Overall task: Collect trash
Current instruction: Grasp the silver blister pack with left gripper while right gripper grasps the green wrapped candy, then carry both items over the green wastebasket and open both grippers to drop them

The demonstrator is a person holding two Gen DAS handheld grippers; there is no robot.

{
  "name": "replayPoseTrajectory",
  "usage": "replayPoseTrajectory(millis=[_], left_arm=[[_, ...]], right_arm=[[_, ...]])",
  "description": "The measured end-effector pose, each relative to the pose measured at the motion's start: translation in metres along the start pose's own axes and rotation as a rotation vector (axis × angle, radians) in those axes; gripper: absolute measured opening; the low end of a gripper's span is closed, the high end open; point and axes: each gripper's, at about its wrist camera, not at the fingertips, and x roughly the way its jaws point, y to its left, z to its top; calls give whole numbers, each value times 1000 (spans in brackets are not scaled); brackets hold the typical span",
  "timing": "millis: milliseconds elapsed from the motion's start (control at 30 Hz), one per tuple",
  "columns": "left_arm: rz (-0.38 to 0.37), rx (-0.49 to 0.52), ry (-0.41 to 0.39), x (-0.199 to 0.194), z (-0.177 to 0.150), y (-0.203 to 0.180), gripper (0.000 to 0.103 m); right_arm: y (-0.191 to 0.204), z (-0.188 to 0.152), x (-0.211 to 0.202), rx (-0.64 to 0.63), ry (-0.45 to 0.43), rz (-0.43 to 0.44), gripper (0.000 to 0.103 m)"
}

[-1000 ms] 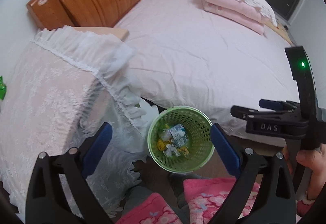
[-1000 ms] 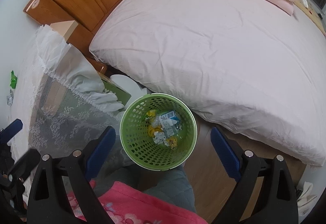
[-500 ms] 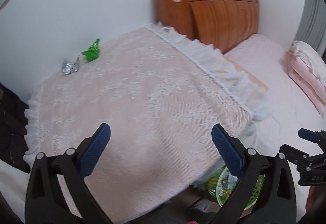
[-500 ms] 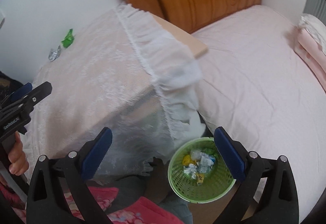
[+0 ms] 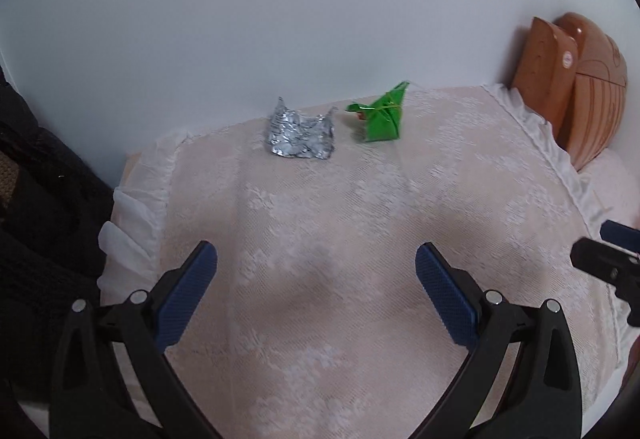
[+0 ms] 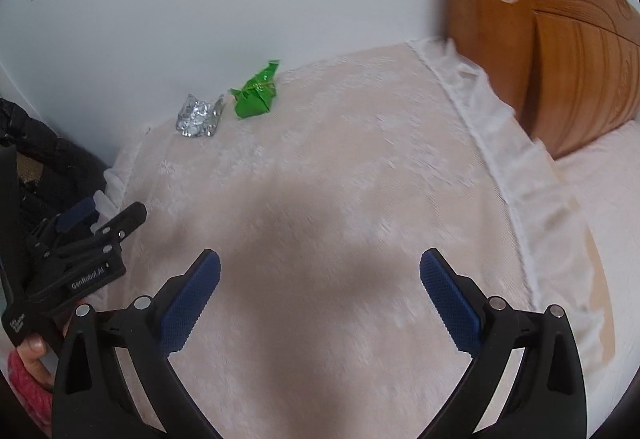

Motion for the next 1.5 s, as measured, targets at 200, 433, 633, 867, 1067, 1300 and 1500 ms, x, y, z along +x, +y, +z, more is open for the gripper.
replayPoseTrajectory(millis=[200,433,633,867,1067,1300,1500], left_arm=[[9,-44,16,46,27,34,95],[-18,-32,38,80,48,41,95],[-55,-19,54,106,64,27,95],[-13,31,89,152,89,12,95],[-5,74,137,189,103,3,95],[-82,27,156,200,110,6,73],[-58,-2,134,179,108,7,64]], right_arm=[[51,86,98,-70,13,28,99],[84,136,178,-162,45,-45,99],[99,152,204,-230,69,-34,99],[87,160,198,-153,79,11,65],[59,143,143,-64,23,59,65],[30,116,98,8,5,91,65],[5,92,60,39,-14,99,65]])
